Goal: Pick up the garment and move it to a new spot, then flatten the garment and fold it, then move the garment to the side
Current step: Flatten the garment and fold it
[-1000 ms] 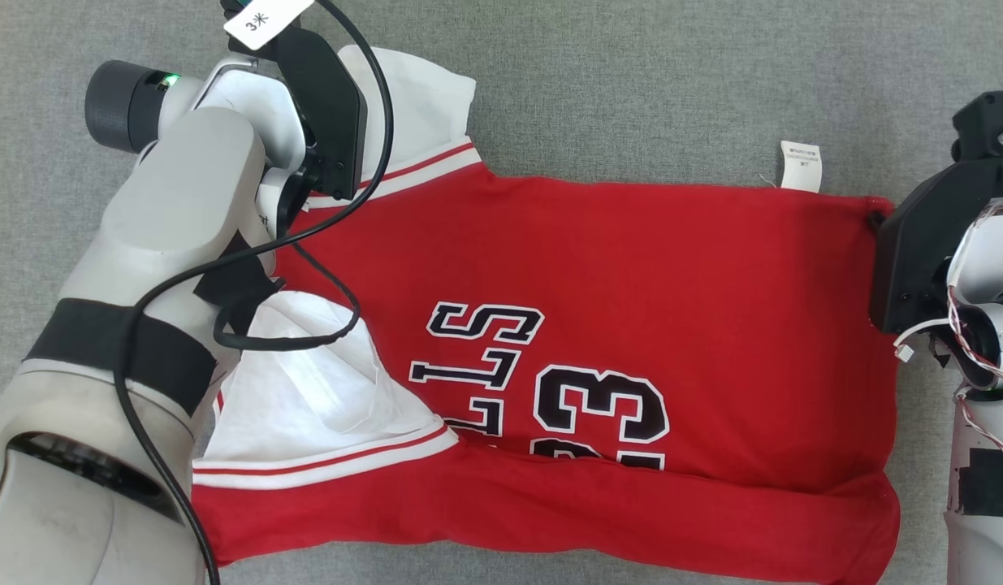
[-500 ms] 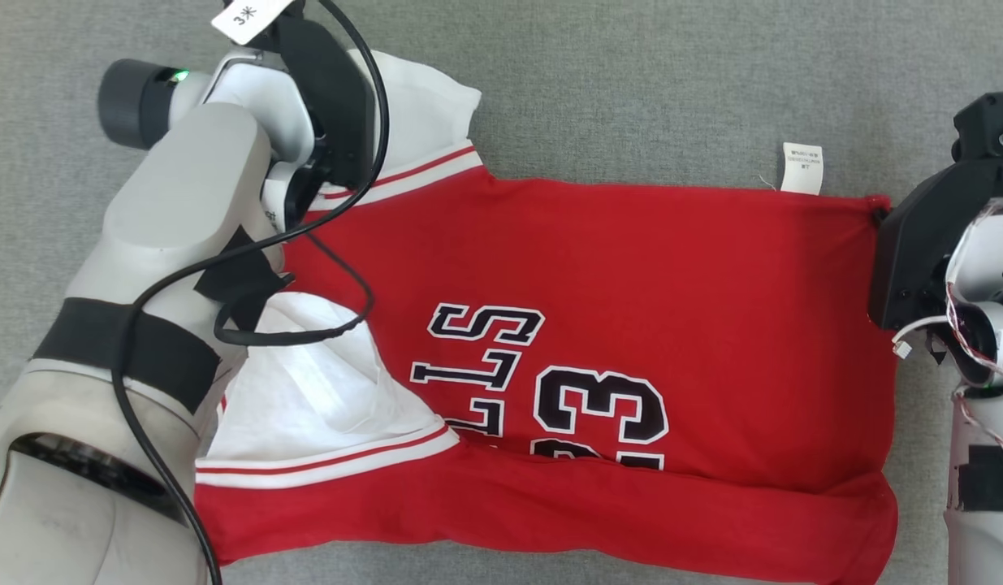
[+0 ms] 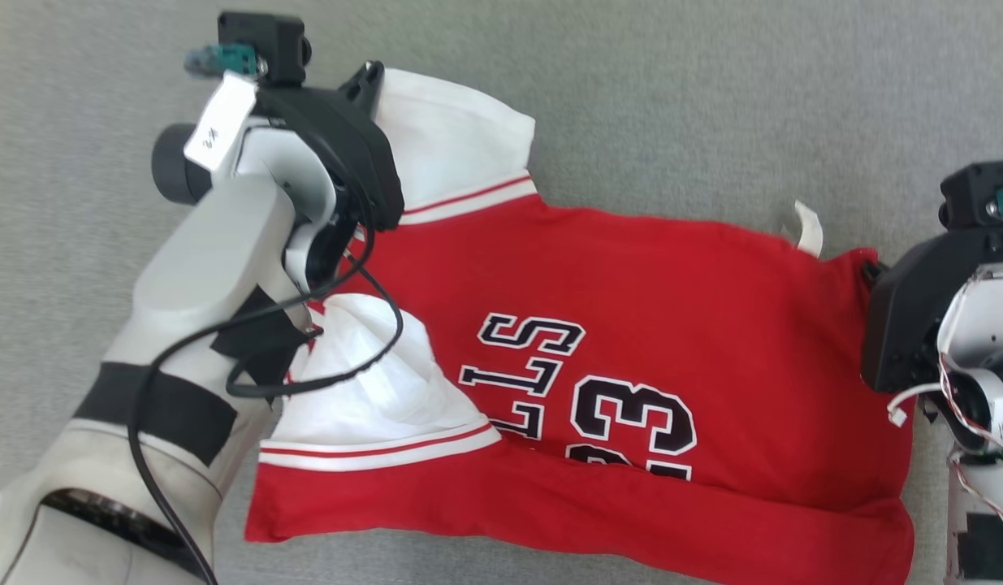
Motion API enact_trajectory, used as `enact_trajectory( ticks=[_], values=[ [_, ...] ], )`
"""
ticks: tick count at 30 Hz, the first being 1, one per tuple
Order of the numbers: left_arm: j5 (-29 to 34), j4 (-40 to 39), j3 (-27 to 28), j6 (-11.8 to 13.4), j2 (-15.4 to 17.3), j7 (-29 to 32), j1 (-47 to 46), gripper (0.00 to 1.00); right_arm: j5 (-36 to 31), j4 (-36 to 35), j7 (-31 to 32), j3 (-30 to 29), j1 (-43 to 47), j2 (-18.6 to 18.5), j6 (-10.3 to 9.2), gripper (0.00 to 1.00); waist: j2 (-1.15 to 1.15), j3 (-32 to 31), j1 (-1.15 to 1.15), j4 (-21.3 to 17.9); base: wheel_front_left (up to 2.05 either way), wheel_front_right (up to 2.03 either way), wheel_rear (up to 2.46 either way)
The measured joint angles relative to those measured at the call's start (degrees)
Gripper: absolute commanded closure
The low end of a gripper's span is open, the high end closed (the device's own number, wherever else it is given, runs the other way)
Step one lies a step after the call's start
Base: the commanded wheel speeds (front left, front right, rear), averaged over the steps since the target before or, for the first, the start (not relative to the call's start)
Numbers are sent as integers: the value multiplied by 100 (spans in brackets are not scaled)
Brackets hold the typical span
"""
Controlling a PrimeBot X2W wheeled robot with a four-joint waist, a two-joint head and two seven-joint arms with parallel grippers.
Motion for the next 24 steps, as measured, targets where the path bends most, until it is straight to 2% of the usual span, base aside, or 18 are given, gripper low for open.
enact_trajectory(
  ticks=[4, 10, 15, 21, 24],
  values=[
    [-16, -202, 0, 14, 13, -213, 210, 100, 160, -186, -22, -35, 207, 1, 0, 100, 0, -219, 0, 101, 0, 0, 0],
    [-223, -667, 56, -232, 113, -485, 870, 100, 230, -454, 2, -143, 693, 0, 0, 100, 0, -474, 0, 278, 0, 0, 0],
    [-470, -1348, 129, -281, 323, -620, 1622, 100, 37, -549, 10, -265, 1059, -2, 0, 100, -1, -679, -1, 460, 0, 0, 0],
    [-746, -2271, 203, -159, 659, -466, 2398, 100, -452, -522, 98, -57, 1290, -123, 0, 100, -1, -875, -1, 619, 0, 0, 0],
    [-836, -2774, 219, -3, 826, -350, 2768, 100, -617, -495, 131, 62, 1374, -371, 1, 100, -1, -964, -2, 687, 0, 0, 0]
  ],
)
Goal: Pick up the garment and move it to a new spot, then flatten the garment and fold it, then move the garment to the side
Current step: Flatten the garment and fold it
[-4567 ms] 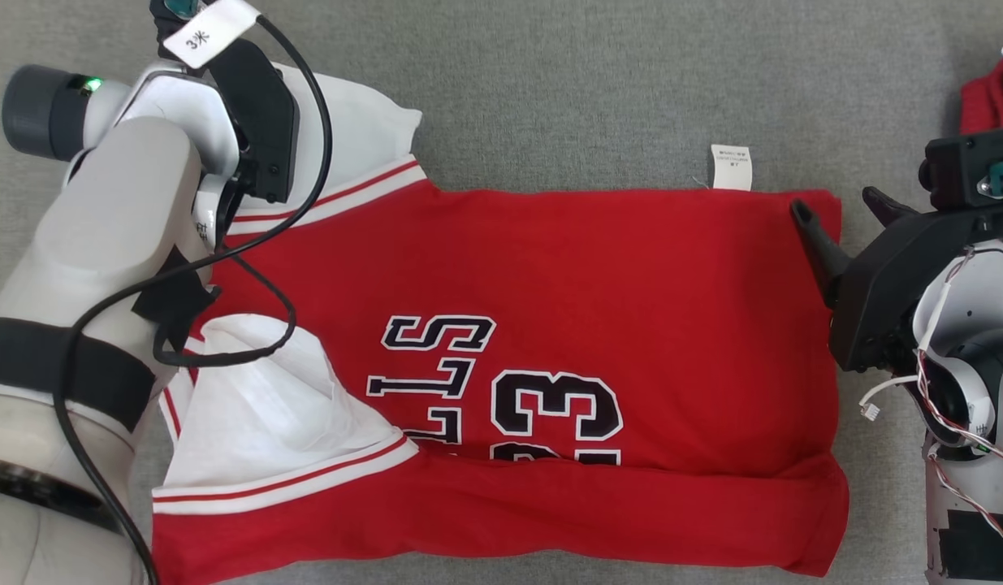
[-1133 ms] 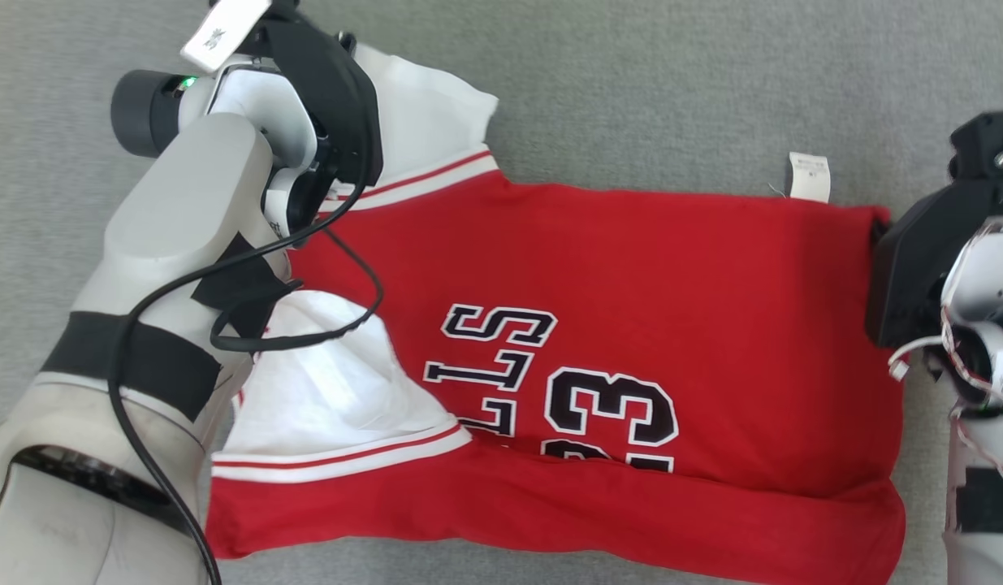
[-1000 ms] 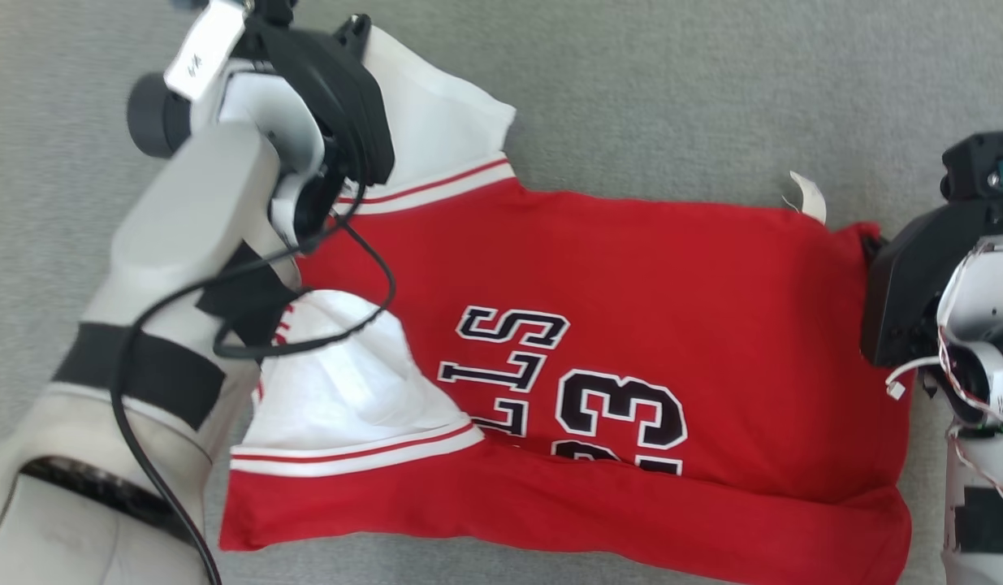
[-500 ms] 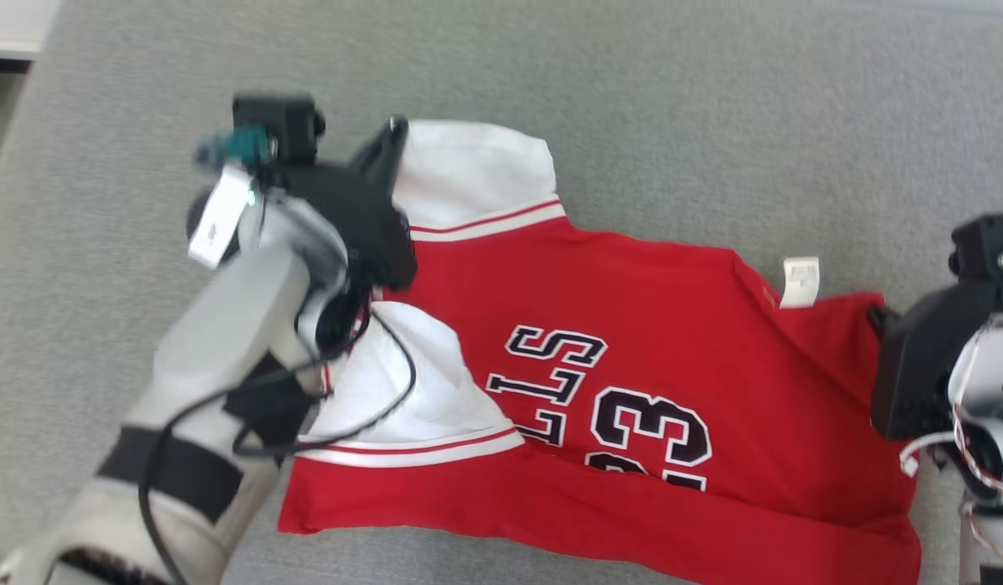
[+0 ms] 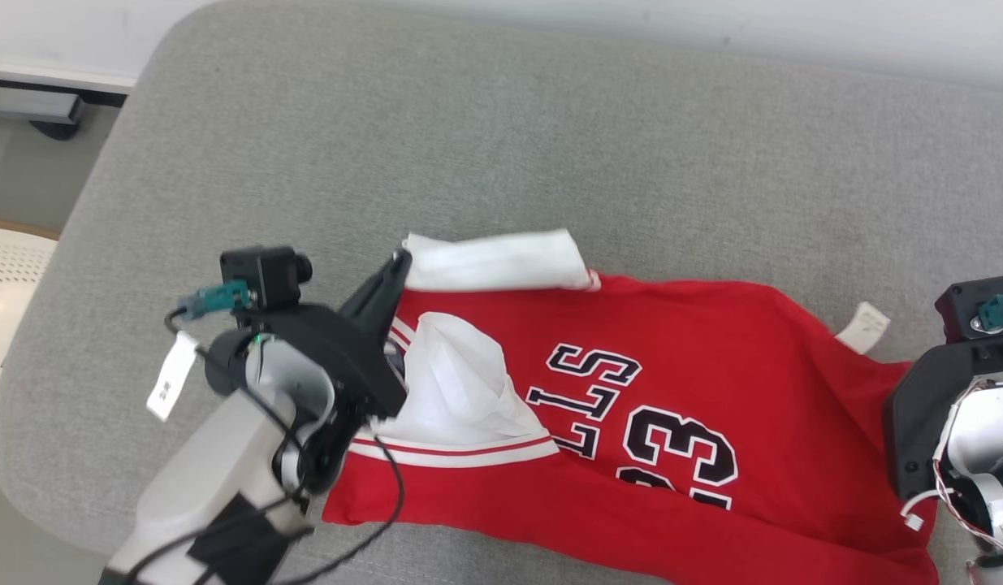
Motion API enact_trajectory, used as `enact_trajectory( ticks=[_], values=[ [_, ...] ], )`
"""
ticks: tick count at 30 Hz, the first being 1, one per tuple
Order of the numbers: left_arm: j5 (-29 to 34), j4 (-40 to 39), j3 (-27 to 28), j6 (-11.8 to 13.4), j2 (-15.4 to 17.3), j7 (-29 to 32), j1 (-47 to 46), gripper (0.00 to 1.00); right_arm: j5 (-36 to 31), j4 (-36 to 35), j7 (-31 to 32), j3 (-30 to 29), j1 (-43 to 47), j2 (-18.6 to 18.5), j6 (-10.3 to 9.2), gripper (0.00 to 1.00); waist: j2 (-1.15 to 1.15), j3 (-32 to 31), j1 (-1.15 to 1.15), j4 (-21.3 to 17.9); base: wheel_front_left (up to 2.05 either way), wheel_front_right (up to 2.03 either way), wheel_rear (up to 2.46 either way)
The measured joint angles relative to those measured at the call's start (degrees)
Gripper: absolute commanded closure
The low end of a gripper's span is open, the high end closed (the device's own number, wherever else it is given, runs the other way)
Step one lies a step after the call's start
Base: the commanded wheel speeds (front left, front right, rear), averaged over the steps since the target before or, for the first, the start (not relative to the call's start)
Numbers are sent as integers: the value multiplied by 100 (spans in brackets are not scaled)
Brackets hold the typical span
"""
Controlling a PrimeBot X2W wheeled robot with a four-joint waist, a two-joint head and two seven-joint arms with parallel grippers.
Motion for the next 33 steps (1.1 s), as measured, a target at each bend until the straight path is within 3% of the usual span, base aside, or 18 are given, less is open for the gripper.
enact_trajectory(
  ticks=[8, 19, 33],
  values=[
    [-197, -1165, 67, 444, 447, 276, 748, 100, -174, 158, 97, 520, 113, -782, 0, 100, 0, -158, 0, 95, 0, 0, 0],
    [-259, -1949, 116, 851, 792, 498, 1152, 100, 158, -92, 350, 1190, 320, -1497, 0, 100, 0, -229, 1, 95, 0, 0, 0],
    [-185, -2217, 205, 1245, 951, 402, 1318, 100, 600, -961, 423, 1414, 615, -1567, 0, 100, 0, -132, 1, -183, 0, 0, 0]
  ],
)
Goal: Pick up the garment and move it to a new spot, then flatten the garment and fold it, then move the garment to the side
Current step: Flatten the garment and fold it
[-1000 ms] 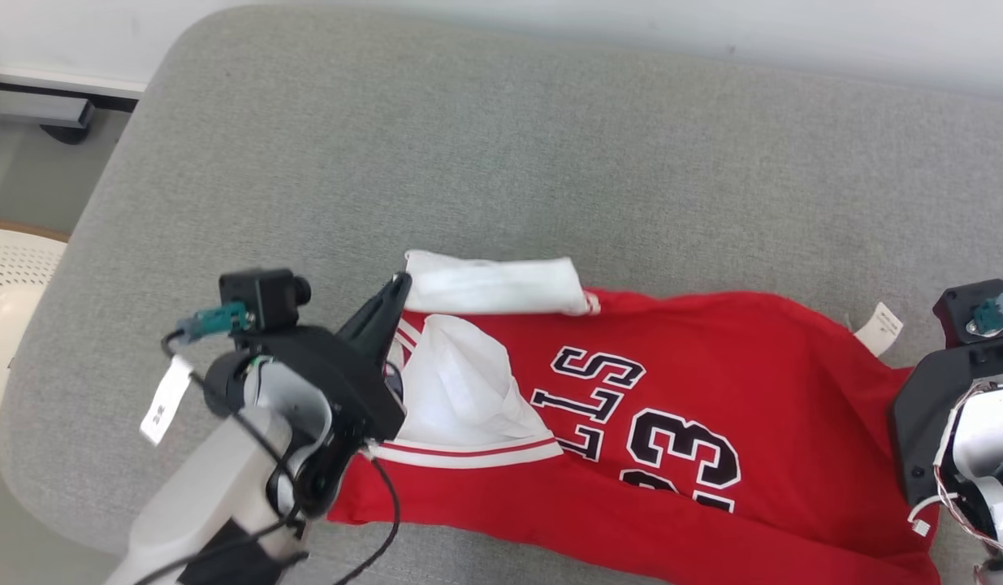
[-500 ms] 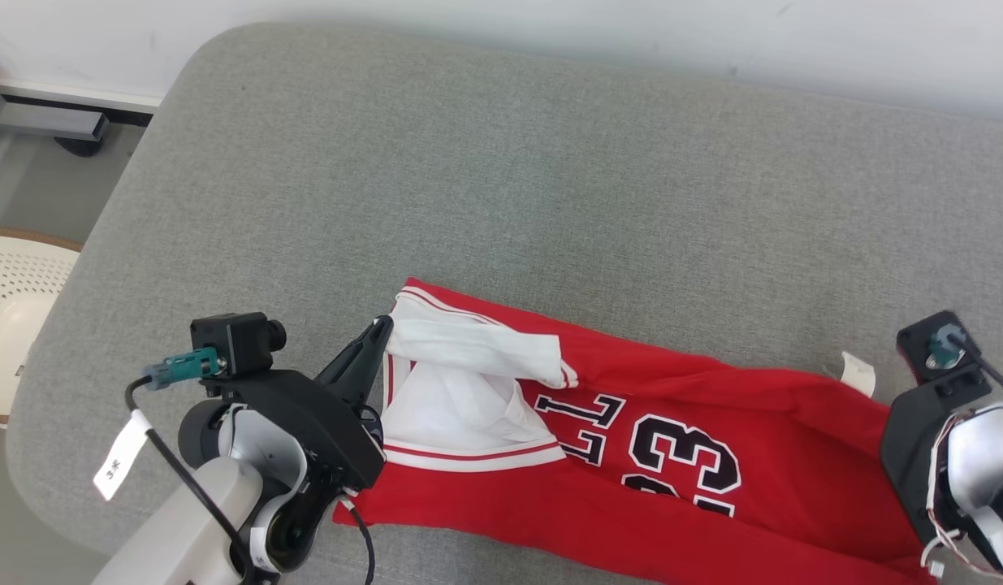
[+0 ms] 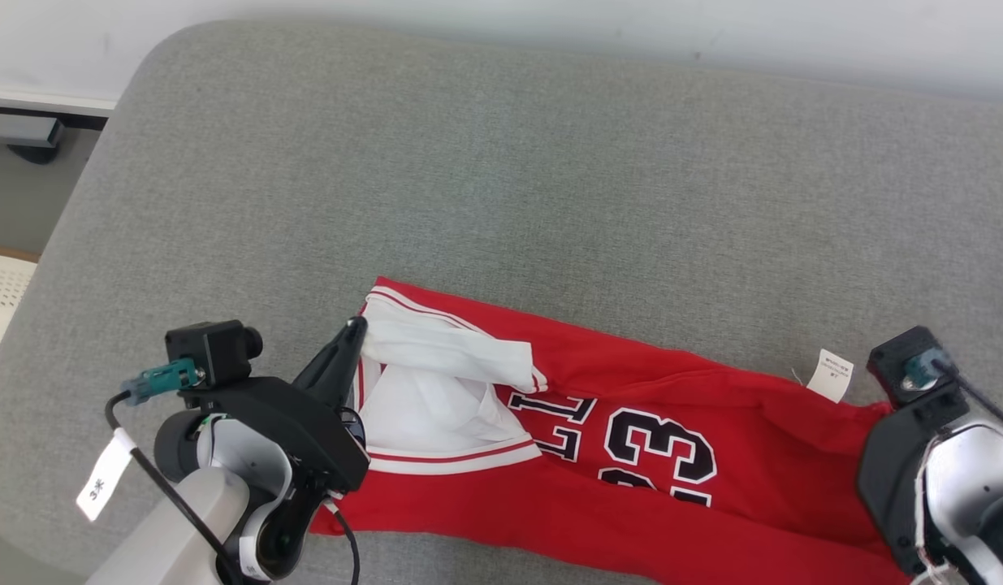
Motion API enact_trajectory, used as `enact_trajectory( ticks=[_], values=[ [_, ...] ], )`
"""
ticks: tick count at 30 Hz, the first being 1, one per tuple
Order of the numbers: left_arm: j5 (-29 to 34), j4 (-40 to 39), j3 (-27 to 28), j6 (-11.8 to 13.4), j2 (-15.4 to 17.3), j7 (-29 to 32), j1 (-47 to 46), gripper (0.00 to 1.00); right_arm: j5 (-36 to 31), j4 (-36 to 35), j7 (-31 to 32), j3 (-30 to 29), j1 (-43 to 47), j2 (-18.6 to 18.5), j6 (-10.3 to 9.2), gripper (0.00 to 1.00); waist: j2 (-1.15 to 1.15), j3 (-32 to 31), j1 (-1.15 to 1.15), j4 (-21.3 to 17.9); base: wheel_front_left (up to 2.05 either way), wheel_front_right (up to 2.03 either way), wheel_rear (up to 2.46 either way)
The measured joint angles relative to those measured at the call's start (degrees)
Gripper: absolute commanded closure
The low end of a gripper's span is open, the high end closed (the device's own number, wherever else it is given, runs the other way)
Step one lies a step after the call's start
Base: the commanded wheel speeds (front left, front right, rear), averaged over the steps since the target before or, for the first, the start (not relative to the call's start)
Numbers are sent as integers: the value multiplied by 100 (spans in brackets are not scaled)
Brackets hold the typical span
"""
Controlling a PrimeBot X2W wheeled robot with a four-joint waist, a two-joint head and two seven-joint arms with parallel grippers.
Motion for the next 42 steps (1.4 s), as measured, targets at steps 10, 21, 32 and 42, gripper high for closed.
enact_trajectory(
  ticks=[10, 21, 32, 42],
  values=[
    [-99, 37, 141, 203, 55, -226, 486, 100, 312, 77, 48, 583, 176, -851, 0, 100, 0, -47, 0, -97, 0, 0, 0],
    [-215, 81, 169, 197, 107, -243, 738, 100, 623, 332, 220, 1345, 69, -1688, 0, 100, 1, -91, 0, -46, 0, 0, 0],
    [-341, -11, 87, 254, 110, -186, 1027, 100, 738, 680, 178, 1759, -171, -1771, 1, 100, 0, -182, 0, 25, 0, 0, 0],
    [-442, -64, -1, 347, 118, -81, 1312, 100, 823, 791, 170, 1616, -140, -1603, 1, 0, 1, -265, 0, 87, 0, 0, 0]
  ],
)
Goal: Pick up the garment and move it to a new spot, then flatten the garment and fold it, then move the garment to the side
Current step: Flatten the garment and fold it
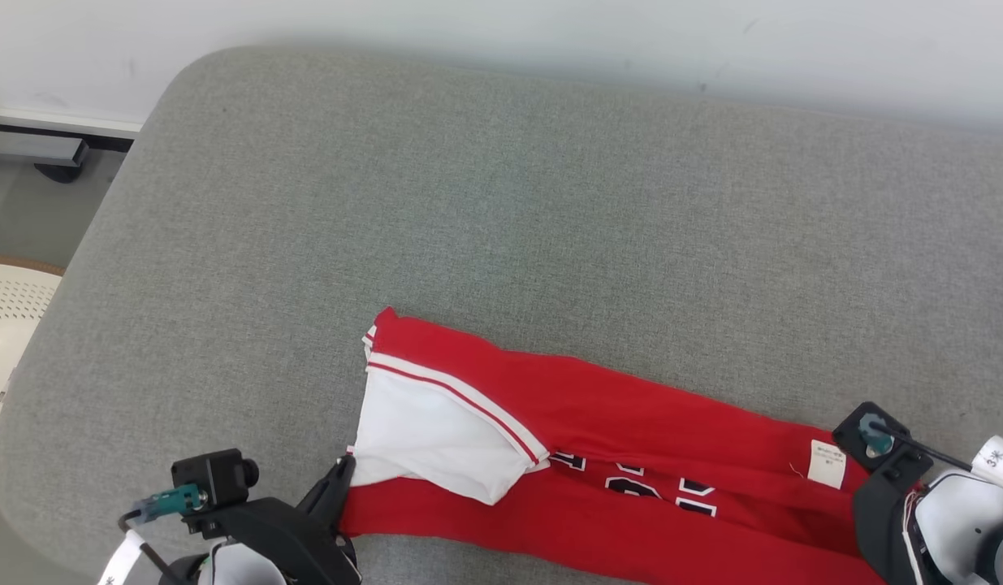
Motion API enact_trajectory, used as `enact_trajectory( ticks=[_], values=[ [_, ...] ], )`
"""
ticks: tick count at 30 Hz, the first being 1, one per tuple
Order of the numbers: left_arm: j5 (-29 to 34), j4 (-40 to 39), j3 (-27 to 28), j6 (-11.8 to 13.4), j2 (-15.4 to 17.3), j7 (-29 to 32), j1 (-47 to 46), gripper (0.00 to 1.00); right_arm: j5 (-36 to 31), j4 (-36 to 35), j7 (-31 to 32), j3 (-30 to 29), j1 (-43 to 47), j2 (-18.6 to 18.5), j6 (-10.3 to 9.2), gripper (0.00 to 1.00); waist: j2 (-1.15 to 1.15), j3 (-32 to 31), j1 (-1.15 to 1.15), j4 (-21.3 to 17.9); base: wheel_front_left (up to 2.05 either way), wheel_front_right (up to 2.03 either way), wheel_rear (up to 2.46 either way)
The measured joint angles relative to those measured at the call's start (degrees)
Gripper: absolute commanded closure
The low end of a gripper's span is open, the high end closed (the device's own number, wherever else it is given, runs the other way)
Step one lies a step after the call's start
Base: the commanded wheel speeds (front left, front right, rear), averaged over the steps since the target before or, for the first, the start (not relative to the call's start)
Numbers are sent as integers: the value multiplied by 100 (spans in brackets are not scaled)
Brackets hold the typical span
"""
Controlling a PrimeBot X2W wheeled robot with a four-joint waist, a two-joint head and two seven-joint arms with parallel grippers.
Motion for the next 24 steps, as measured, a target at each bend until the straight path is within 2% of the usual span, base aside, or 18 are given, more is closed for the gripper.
enact_trajectory(
  ticks=[4, 5, 6, 7, 10, 15, 19, 21, 23, 24],
  values=[
    [-8, -5, -34, 7, 34, 71, 33, 100, 81, -77, -83, -160, 36, 191, 0, 0, 0, -16, 0, 13, 0, 0, 0],
    [0, 4, -43, 11, 42, 60, 31, 97, 104, -111, -85, -191, 57, 226, 0, 0, 0, -22, 0, 14, 0, 0, 0],
    [12, 26, -68, 68, 63, 91, 34, 13, 135, -177, -71, -274, 102, 256, 0, 0, 0, -37, 0, 13, 0, 0, 0],
    [41, 57, -79, 108, 86, 96, 33, 0, 134, -211, -65, -346, 113, 272, 0, 0, 0, -41, 0, 8, 0, 0, 0],
    [135, 205, -159, 236, 255, 246, 49, 0, 25, -259, -66, -679, 114, 337, 0, 0, 0, -52, 0, -16, 0, 0, 0],
    [151, 198, -199, 264, 261, 287, 57, 0, -186, -290, -369, -1109, 108, 661, 0, 0, 0, -95, 0, -32, 0, 0, 0],
    [287, 189, -164, 304, 305, 82, 58, 0, -336, -219, -1035, -1435, 24, 1232, 0, 0, 0, -171, 0, -30, 0, 0, 0],
    [309, 157, -135, 297, 316, -40, 58, 0, -456, -66, -1389, -1723, 24, 1664, 0, 0, 0, -225, 0, -29, 0, 0, 0],
    [447, 135, -122, 296, 363, -244, 56, 0, -662, 107, -1717, -1866, 35, 1923, 3, 0, 0, -292, 0, -29, 0, 0, 0],
    [447, 135, -122, 296, 363, -244, 56, 0, -662, 107, -1717, -1866, 35, 1923, 3, 0, 0, -292, 0, -29, 0, 0, 0]
  ],
)
